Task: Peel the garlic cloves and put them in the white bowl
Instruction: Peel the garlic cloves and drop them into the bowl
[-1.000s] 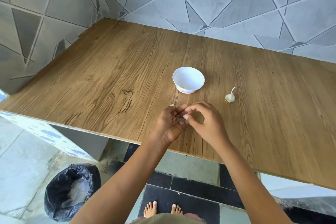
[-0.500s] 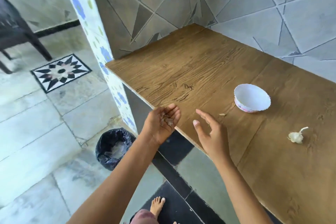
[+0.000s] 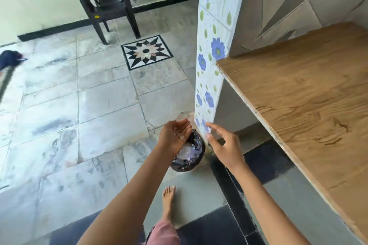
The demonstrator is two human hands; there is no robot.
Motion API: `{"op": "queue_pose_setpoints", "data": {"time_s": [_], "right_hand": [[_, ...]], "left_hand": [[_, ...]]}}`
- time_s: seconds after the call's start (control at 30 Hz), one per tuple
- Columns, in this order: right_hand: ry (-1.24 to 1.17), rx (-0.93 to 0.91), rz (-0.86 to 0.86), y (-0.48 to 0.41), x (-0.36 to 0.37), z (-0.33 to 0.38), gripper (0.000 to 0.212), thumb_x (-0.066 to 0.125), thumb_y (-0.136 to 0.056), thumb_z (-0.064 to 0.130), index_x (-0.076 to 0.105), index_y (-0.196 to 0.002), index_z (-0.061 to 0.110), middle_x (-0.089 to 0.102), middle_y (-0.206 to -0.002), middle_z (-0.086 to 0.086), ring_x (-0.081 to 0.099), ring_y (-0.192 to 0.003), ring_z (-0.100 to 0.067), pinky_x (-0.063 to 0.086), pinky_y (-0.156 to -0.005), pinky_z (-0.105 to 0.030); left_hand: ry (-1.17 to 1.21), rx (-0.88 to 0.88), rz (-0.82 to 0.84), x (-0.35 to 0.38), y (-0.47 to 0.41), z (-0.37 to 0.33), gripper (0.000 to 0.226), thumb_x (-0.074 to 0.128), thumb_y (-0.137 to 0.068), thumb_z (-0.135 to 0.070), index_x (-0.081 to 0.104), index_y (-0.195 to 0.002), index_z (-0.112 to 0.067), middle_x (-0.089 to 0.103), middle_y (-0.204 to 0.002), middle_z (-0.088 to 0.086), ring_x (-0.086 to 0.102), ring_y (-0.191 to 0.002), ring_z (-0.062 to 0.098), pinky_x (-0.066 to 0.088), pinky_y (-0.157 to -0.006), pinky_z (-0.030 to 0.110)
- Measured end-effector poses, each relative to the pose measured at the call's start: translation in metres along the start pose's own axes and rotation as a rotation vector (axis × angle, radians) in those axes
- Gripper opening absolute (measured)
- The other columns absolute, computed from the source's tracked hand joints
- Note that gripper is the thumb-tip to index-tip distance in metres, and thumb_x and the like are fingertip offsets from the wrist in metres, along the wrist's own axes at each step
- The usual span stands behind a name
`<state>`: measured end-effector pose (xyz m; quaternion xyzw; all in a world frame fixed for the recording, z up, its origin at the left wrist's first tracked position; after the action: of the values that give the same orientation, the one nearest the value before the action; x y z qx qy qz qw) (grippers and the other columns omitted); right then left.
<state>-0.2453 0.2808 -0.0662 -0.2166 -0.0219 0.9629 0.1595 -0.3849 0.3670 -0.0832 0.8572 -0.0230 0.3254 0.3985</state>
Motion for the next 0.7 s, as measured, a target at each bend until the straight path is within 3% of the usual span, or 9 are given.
{"op": "queue_pose_setpoints", "data": {"time_s": [0.1, 0.23, 0.27, 0.33, 0.43, 0.53, 0.7], "right_hand": [[0.011, 0.115, -0.02, -0.045, 0.05, -0.031, 0.026, 0.065, -0.087, 0.01, 0.067, -0.113, 0.01, 0.061, -0.11, 0.013, 0.056, -0.106, 0.001, 0.039, -0.091, -0.006], [0.012, 0.265, 0.022, -0.094, 0.111, -0.085, 0.031, 0.063, -0.086, 0.021, 0.066, -0.116, 0.017, 0.064, -0.11, 0.01, 0.058, -0.094, 0.002, 0.045, -0.091, -0.022], [0.019, 0.299, 0.025, -0.104, 0.125, -0.104, 0.033, 0.062, -0.085, 0.025, 0.065, -0.117, 0.017, 0.065, -0.109, 0.007, 0.056, -0.089, 0.004, 0.044, -0.087, -0.02], [0.04, 0.358, 0.028, -0.117, 0.147, -0.14, 0.032, 0.062, -0.088, 0.022, 0.064, -0.119, 0.017, 0.065, -0.114, 0.005, 0.056, -0.098, 0.0, 0.04, -0.088, -0.015], [0.058, 0.451, 0.055, -0.134, 0.189, -0.219, 0.032, 0.061, -0.089, 0.02, 0.063, -0.121, 0.02, 0.063, -0.122, 0.006, 0.056, -0.114, -0.007, 0.042, -0.096, -0.022], [-0.005, 0.567, 0.036, -0.143, 0.23, -0.301, 0.032, 0.059, -0.089, 0.024, 0.063, -0.121, 0.023, 0.063, -0.12, 0.009, 0.057, -0.114, -0.01, 0.045, -0.1, -0.035], [-0.113, 0.704, 0.018, -0.149, 0.292, -0.417, 0.033, 0.056, -0.093, 0.015, 0.059, -0.125, 0.017, 0.06, -0.124, 0.006, 0.052, -0.12, -0.008, 0.037, -0.107, -0.031]], "left_hand": [[-0.067, -0.067, -0.059, -0.029, -0.067, -0.029, 0.032, 0.035, -0.097, -0.014, 0.059, -0.084, 0.003, 0.06, -0.084, 0.013, 0.062, -0.071, 0.019, 0.056, -0.061, 0.022], [-0.176, -0.117, -0.115, -0.061, -0.157, -0.049, 0.033, 0.036, -0.098, -0.014, 0.059, -0.081, 0.003, 0.059, -0.083, 0.013, 0.059, -0.075, 0.02, 0.055, -0.058, 0.021], [-0.208, -0.133, -0.136, -0.07, -0.182, -0.05, 0.032, 0.037, -0.098, -0.014, 0.059, -0.082, 0.003, 0.06, -0.083, 0.014, 0.059, -0.075, 0.02, 0.055, -0.058, 0.02], [-0.264, -0.154, -0.176, -0.091, -0.227, -0.047, 0.029, 0.038, -0.096, -0.011, 0.06, -0.083, 0.003, 0.06, -0.084, 0.014, 0.059, -0.076, 0.02, 0.055, -0.059, 0.019], [-0.328, -0.202, -0.237, -0.131, -0.306, -0.023, 0.024, 0.04, -0.094, -0.006, 0.06, -0.083, 0.002, 0.06, -0.082, 0.013, 0.058, -0.073, 0.02, 0.053, -0.058, 0.018], [-0.392, -0.258, -0.292, -0.177, -0.38, 0.018, 0.02, 0.041, -0.093, -0.001, 0.058, -0.084, 0.001, 0.058, -0.079, 0.012, 0.055, -0.07, 0.018, 0.05, -0.064, 0.02], [-0.416, -0.359, -0.379, -0.262, -0.491, 0.09, 0.023, 0.04, -0.094, 0.001, 0.058, -0.08, 0.001, 0.059, -0.08, 0.012, 0.057, -0.071, 0.018, 0.052, -0.065, 0.021]]}}
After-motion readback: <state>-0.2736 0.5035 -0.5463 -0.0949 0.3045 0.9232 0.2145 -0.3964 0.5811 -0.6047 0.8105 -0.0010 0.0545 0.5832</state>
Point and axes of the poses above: each hand's wrist, its own y-axis away from the middle knuckle, its own x-axis out of the palm, z = x × y, the point moved 3 cm from there along -y, towards the middle knuckle
